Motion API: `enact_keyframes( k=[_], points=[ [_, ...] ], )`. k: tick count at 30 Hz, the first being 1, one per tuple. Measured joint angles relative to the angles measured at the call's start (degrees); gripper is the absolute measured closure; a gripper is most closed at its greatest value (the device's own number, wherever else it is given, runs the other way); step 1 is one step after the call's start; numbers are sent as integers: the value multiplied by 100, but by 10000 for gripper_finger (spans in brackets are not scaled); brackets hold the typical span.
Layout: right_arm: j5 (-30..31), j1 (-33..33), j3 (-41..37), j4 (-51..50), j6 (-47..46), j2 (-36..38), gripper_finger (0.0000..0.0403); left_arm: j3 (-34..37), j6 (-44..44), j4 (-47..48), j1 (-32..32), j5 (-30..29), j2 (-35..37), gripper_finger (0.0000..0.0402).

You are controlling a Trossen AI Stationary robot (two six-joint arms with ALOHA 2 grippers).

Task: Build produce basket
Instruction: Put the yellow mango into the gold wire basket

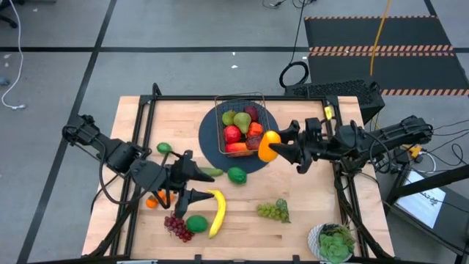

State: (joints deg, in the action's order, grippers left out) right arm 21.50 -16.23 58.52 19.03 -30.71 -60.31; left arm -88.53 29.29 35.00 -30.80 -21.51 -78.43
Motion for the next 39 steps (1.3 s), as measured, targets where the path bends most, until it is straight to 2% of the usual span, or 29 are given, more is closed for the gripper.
enact_keyframes(
  k=[6,15,26,35,39],
  points=[
    [135,2,0,-2,-1373,-7,181,0,-50,-4,107,-359,0,174],
    [274,2,0,-2,-2956,-19,181,0,206,-5,233,-411,0,174],
    [426,2,0,-22,-3163,-26,181,0,483,-11,233,-700,0,174],
    [426,8,-1,-52,-3301,-26,181,0,795,-11,234,-716,0,174],
    [426,13,-2,-59,-2717,-26,181,0,895,-135,302,-842,0,174]
  ],
)
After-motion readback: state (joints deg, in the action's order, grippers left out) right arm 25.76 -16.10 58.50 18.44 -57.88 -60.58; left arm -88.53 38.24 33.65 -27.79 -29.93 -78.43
